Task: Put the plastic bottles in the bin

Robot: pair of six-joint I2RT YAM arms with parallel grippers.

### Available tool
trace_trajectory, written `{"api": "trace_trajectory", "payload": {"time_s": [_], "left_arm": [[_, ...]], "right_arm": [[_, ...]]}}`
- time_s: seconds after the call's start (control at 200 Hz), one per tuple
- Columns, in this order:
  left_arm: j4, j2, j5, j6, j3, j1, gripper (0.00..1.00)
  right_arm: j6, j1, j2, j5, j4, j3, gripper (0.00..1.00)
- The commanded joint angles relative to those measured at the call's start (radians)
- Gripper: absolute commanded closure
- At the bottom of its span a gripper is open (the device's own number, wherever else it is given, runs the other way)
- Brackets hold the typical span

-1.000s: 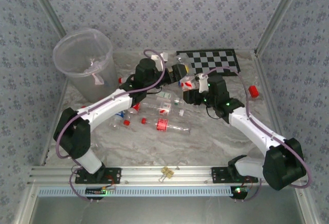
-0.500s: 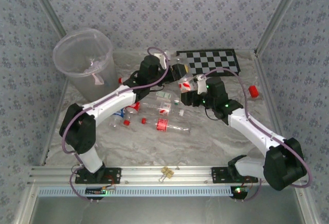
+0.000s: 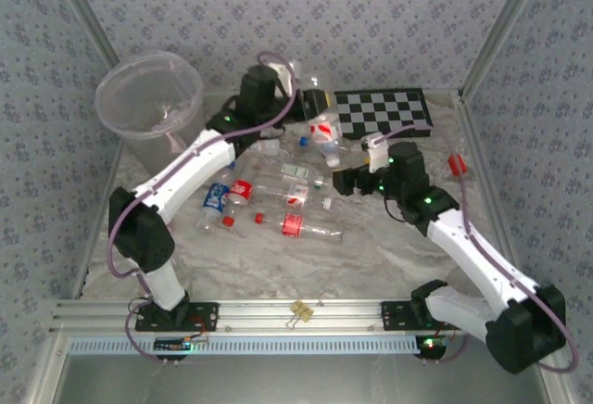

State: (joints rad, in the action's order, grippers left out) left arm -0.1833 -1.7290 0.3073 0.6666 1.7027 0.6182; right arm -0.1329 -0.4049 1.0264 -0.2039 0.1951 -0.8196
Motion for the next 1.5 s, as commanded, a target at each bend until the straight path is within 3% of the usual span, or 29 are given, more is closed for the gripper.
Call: {"api": "trace_trajectory", "payload": {"time_s": [0.0, 0.205, 0.395, 0.615, 0.7, 0.81, 1.004, 1.224, 1.359, 1.494], "left_arm": [[-0.185, 0.021, 0.015, -0.140, 0.144, -0.068, 0.54], [-0.474, 0.046, -0.013, -0.288, 0.454, -0.226, 0.56], [-0.592, 0.063, 0.137, -0.282, 0.565, -0.454, 0.66], [-0.614, 0.022, 0.056, -0.364, 0.654, -0.685, 0.71], [-0.678, -0.042, -0.002, -0.403, 0.735, -0.735, 0.72], [-0.761, -0.093, -0.131, -0.493, 0.776, -0.747, 0.77], [-0.723, -0.108, -0.304, -0.577, 0.611, -0.747, 0.80], [-0.691, -0.129, -0.327, -0.605, 0.461, -0.748, 0.80], [-0.631, -0.097, -0.312, -0.611, 0.299, -0.745, 0.79], [-0.550, -0.047, -0.363, -0.615, 0.116, -0.747, 0.79]], "right_arm": [[0.012, 0.066, -0.049, 0.044, 0.053, -0.007, 0.00], [-0.044, 0.083, -0.035, 0.005, -0.007, 0.068, 0.00], [-0.030, 0.086, 0.019, 0.004, -0.035, 0.066, 0.00], [-0.001, 0.088, 0.065, -0.034, -0.022, 0.045, 0.00], [-0.002, 0.087, 0.065, -0.035, -0.024, 0.049, 0.00], [-0.017, 0.085, 0.044, -0.023, -0.035, 0.074, 0.00], [-0.012, 0.085, 0.012, 0.010, -0.017, 0.103, 0.00], [-0.029, 0.083, -0.021, 0.021, -0.031, 0.151, 0.00], [-0.040, 0.083, -0.028, 0.027, -0.044, 0.168, 0.00], [-0.035, 0.081, -0.024, 0.023, -0.037, 0.156, 0.00]]}}
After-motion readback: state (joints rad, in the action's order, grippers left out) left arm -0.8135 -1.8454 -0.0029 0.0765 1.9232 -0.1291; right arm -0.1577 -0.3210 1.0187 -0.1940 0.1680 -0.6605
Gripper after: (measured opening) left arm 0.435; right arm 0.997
